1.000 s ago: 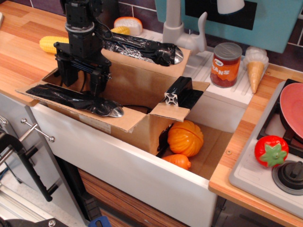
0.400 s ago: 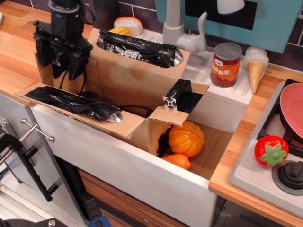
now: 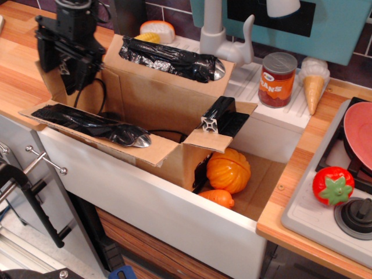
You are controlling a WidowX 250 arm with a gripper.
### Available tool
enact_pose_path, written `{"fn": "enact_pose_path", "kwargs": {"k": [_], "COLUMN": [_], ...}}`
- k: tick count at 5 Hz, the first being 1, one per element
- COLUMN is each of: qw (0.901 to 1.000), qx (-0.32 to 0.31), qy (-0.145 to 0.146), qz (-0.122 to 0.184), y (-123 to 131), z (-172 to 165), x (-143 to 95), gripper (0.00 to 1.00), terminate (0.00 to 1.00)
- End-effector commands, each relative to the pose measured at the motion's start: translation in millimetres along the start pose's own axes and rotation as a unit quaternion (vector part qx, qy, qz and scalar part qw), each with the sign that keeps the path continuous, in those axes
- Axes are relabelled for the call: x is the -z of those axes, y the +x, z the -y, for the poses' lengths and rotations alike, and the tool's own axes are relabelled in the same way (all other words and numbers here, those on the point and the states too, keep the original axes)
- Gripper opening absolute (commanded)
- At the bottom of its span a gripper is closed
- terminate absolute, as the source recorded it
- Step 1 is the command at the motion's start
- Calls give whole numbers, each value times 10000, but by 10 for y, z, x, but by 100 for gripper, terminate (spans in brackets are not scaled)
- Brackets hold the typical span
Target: Open small4fbox flaps
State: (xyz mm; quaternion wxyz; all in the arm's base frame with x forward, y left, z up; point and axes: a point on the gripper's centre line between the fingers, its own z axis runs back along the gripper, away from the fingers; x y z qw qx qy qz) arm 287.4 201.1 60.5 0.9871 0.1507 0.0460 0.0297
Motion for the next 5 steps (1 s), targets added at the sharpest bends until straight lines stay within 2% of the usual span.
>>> {"fn": "enact_pose_path", "kwargs": {"k": [1,2,4,5], "qw": [9983,9987,9977,9968], "qx": [115,151,87,26], "qy": [374,98,-139,-390], "qz": [442,486,654,691], "y": [155,151,103,66], "z": [-292,-386,-428,-396], "x": [-86,44,184,235], "gripper": [100,100,100,100], "terminate": [0,0,0,100]}}
